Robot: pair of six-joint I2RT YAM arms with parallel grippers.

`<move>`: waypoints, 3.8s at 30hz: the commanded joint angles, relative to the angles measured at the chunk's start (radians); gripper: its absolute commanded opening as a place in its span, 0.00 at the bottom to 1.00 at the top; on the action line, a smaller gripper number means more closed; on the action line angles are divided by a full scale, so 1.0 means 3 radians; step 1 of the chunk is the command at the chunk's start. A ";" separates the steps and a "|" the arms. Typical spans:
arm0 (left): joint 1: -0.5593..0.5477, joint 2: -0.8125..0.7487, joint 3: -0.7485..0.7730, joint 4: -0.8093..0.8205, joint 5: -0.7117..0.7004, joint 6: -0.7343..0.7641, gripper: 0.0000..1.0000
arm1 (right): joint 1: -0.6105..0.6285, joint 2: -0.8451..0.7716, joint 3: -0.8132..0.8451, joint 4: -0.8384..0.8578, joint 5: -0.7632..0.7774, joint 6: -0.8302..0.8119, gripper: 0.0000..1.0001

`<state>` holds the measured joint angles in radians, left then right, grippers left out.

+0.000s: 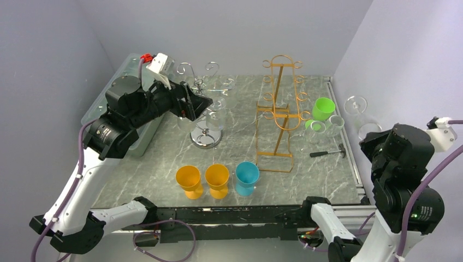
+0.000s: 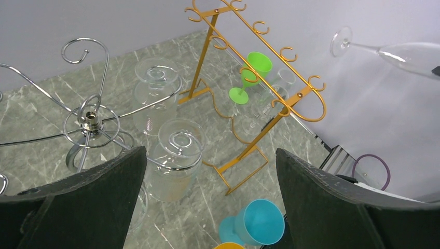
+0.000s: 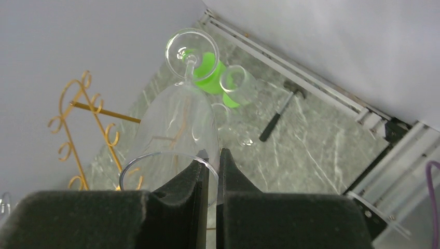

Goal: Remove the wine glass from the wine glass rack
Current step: Place the wine glass at the center of the board.

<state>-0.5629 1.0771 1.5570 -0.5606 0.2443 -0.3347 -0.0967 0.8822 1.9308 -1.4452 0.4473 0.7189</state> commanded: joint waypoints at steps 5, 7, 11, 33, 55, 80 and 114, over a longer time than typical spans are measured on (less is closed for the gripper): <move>-0.0016 -0.0026 -0.0040 0.0084 0.0103 0.0001 0.99 | -0.0009 -0.0213 -0.0554 -0.0178 -0.0054 0.0095 0.00; -0.0016 -0.0026 -0.0055 0.0070 0.0089 0.0006 1.00 | -0.0010 -0.0198 -0.0641 -0.0182 -0.0110 0.0035 0.00; -0.0016 -0.0029 -0.0066 0.0074 0.0071 0.0016 0.99 | -0.0010 -0.0214 -0.0773 -0.0189 -0.0203 -0.0061 0.00; -0.0016 0.0070 -0.0051 0.0076 0.0044 0.0002 1.00 | -0.0020 -0.0064 -0.1677 -0.0196 -0.0647 -0.0504 0.00; -0.0008 0.0178 0.0003 0.0029 -0.0041 0.0042 0.99 | -0.0020 0.0871 -0.1853 -0.0180 -0.0930 -0.0677 0.00; 0.0012 0.0176 -0.0002 0.0017 -0.0051 0.0050 0.99 | -0.0051 0.1138 -0.2107 0.0156 -0.0970 -0.0714 0.17; 0.0010 0.0358 0.0282 -0.0080 -0.0367 0.0049 0.99 | -0.0067 0.1062 -0.0612 -0.0104 -0.0862 -0.0689 0.78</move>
<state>-0.5640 1.1778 1.5814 -0.5835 0.1814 -0.3340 -0.1127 1.1931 1.6470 -1.4818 0.1986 0.5159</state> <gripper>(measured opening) 0.995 0.761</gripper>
